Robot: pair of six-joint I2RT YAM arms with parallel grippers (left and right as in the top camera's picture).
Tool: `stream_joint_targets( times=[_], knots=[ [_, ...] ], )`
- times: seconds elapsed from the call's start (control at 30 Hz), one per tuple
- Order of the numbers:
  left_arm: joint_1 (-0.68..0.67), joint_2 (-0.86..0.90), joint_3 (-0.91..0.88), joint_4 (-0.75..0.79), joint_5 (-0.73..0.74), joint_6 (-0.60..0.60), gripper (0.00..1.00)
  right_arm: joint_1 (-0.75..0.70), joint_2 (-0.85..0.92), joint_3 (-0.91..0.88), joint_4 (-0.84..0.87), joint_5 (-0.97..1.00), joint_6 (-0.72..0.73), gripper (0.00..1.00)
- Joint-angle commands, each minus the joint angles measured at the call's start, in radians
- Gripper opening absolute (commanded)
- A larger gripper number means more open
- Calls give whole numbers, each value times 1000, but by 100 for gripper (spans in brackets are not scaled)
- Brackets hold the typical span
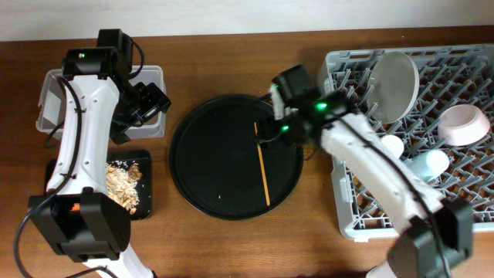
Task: Sort waste into correct bins and load items into the dishwasher rack
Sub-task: 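Reach the right gripper to the wooden chopstick and grasp it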
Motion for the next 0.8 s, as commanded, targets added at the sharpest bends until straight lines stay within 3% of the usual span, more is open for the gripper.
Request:
stream_joint_targets(
  times=[0.0,0.13,0.33,0.43,0.47,0.57,0.7,0.77],
  knots=[
    [2,2,2,0,-7,5,99,63,177,-3,63,183,95,76],
    [2,2,2,0,-7,5,99,104,320,-3,148,175,106,70],
    [2,2,2,0,-7,5,99,121,393,-5,169,219,132,62],
    [2,2,2,0,-7,5,99,124,416,-5,173,219,132,43],
    [2,2,2,0,-7,5,99,124,416,-5,169,219,132,30],
    [2,2,2,0,-7,5,99,124,412,35,98,215,132,5],
    [2,2,2,0,-7,5,99,118,399,180,-34,216,132,4],
    [2,2,2,0,-7,5,99,61,353,368,-198,216,104,4]
  ],
)
